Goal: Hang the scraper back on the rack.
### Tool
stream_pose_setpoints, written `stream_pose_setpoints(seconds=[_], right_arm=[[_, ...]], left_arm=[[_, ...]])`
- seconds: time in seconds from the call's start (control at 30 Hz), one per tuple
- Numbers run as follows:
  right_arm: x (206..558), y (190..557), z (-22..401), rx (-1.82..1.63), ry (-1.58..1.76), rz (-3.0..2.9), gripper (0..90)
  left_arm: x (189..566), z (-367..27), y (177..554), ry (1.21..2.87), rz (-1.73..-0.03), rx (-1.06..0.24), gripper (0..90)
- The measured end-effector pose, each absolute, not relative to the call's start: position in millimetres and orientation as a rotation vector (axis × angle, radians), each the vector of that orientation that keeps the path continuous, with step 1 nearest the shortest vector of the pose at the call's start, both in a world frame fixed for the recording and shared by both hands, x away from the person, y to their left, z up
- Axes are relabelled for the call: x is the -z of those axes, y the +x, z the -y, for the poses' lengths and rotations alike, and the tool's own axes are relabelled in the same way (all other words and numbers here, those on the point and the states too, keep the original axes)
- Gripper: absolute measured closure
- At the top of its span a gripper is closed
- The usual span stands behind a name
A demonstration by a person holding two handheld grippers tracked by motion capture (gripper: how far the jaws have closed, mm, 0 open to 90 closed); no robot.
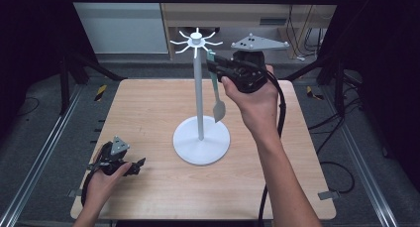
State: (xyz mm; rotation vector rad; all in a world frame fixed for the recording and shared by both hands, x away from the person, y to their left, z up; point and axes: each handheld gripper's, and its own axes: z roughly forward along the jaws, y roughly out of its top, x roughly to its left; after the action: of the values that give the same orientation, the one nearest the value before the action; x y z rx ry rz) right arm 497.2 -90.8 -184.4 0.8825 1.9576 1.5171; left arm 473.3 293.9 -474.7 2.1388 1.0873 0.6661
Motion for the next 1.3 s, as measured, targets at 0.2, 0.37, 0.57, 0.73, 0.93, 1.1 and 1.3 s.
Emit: stream_pose_setpoints(seconds=[0.2, 0.37, 0.57, 0.73, 0.93, 1.1, 1.3], right_arm=[[184, 496, 90, -1.512, 0.889, -1.951, 74.4], [184, 496, 89, -1.512, 0.892, -1.952, 74.3], [184, 496, 90, -1.505, 0.898, -1.952, 74.2], [183, 495, 91, -1.499, 0.899, -1.957, 74.1], [183, 495, 92, -1.501, 0.903, -1.964, 72.2], [184, 492, 97, -1.502, 0.908, -1.947, 70.0], [191, 487, 108, -1.467, 0.925, -1.938, 67.3]], left_arm=[[475, -293, 473, 2.152, -1.082, -0.664, 4.5], [476, -291, 473, 2.159, -1.076, -0.662, 4.5], [476, -291, 474, 2.153, -1.081, -0.660, 4.5], [476, -291, 474, 2.159, -1.077, -0.658, 4.5], [477, -291, 474, 2.166, -1.078, -0.653, 4.5], [477, -291, 474, 2.166, -1.077, -0.655, 4.5], [477, -291, 474, 2.168, -1.077, -0.657, 4.5]])
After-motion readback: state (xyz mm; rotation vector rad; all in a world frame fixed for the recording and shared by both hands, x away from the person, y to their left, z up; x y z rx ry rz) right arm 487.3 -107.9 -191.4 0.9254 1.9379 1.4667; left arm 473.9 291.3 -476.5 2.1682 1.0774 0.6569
